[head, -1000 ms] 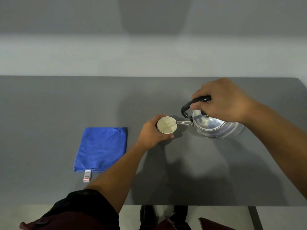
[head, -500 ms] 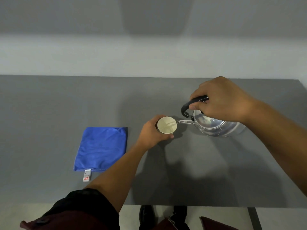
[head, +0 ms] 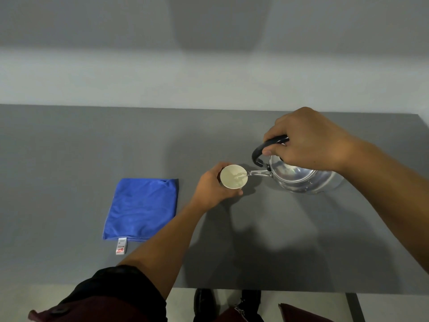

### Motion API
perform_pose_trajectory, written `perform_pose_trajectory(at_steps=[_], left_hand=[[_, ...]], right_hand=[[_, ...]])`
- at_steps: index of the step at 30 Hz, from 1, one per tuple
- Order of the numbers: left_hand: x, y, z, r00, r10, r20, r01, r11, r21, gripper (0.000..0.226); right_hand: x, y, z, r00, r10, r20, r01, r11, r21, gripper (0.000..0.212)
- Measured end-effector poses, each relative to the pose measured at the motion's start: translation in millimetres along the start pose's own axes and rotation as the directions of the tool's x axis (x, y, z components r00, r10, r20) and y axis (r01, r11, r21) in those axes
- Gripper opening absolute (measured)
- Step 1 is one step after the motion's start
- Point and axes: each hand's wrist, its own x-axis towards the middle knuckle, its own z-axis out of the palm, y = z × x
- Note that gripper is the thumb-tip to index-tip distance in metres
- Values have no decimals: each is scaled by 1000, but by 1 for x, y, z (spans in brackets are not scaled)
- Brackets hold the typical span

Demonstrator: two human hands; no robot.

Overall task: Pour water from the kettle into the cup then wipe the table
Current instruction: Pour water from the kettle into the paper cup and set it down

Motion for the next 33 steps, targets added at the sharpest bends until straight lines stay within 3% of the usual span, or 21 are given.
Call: perform_pose_trajectory(at_steps=[33], left_hand=[[0, -3, 1, 1000, -6, 6, 6, 1000, 1, 80]], right_hand=[[5, -17, -7, 999, -36, 21, 38, 993, -111, 14]])
